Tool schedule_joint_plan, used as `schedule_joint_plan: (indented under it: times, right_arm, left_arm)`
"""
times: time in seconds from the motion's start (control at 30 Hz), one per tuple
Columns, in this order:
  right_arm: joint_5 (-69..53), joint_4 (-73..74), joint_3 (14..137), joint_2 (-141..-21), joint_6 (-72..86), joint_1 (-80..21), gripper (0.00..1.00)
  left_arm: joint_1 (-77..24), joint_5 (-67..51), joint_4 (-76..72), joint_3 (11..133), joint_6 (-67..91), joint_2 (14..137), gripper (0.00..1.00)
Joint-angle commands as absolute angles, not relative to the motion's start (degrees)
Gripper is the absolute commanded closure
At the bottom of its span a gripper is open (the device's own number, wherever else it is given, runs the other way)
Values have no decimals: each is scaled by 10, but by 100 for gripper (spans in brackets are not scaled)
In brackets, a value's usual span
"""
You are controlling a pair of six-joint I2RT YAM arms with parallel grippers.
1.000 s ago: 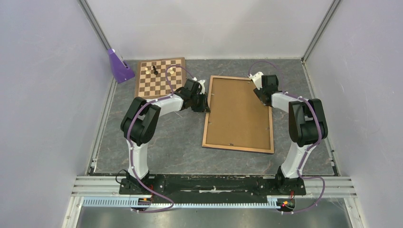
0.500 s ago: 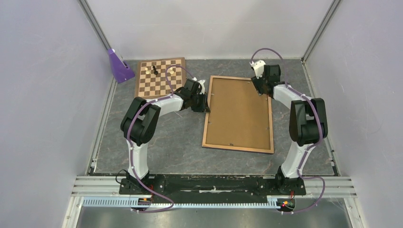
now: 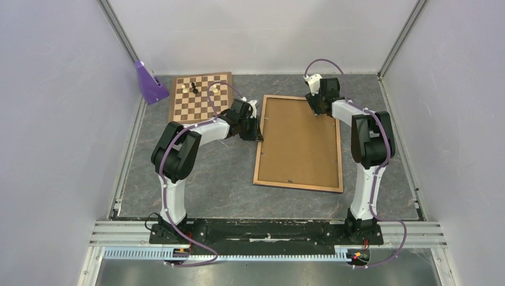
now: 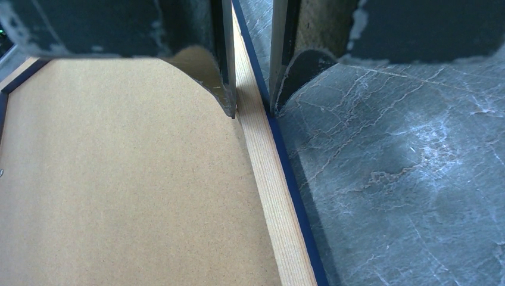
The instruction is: Put the photo into the frame
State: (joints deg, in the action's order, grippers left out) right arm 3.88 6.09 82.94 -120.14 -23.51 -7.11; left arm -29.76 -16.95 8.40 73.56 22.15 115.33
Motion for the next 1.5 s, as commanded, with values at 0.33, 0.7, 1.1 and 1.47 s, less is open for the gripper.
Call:
schedule_joint_plan:
  times: [0.33, 0.7, 1.1, 1.47]
  right_arm:
    - [79, 26, 890, -1247, -248, -89, 47]
    - [80, 22, 911, -1271, -246, -93, 47]
    - [81, 14, 931, -1292, -243, -100, 47]
    - [80, 8, 945, -1301, -242, -104, 47]
  left_arm:
    - [-297, -187, 106, 749, 181, 1164, 98]
    - [-297, -188, 107, 750, 181, 1164, 98]
    - [-297, -188, 107, 751, 180, 1163, 98]
    - [-297, -188, 107, 751, 179, 1163, 98]
